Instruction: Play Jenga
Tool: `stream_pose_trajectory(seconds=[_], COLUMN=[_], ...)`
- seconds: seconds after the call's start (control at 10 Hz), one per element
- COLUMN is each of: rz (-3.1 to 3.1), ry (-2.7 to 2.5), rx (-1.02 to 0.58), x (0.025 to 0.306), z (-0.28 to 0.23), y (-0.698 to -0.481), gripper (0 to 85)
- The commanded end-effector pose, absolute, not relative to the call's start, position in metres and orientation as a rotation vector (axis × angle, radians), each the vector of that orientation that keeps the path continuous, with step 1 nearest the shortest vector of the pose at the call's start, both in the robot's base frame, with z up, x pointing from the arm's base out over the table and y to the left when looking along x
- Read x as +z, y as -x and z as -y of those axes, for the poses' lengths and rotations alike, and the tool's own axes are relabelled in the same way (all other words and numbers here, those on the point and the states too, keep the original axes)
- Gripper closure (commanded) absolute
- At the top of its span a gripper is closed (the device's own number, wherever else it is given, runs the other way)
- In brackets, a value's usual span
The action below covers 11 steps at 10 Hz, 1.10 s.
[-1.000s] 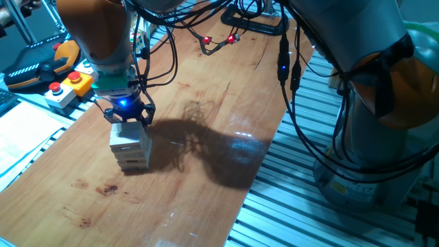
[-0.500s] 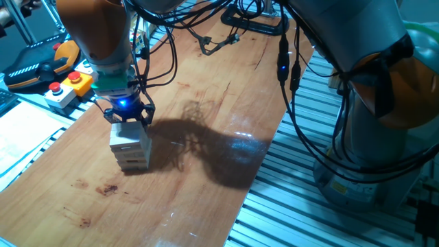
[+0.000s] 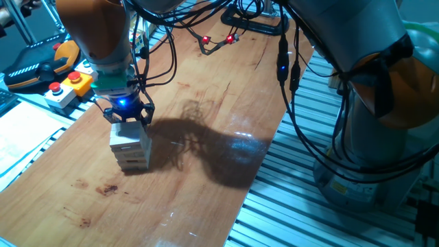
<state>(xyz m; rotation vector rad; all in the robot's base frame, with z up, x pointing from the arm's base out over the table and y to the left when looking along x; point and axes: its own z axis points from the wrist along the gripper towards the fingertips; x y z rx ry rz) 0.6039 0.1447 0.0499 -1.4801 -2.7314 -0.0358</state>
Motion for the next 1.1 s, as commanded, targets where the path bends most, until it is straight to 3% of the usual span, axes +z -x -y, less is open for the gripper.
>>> stream_pose_trajectory(seconds=[0.0, 1.0], rz=[2.732, 2.733], ry=[1.480, 1.478], rx=[-0.030, -0.028], x=[0.0508, 0.0495], z=[-0.1443, -0.1429], y=[-0.6043, -0.6060], gripper=[84.0, 84.0])
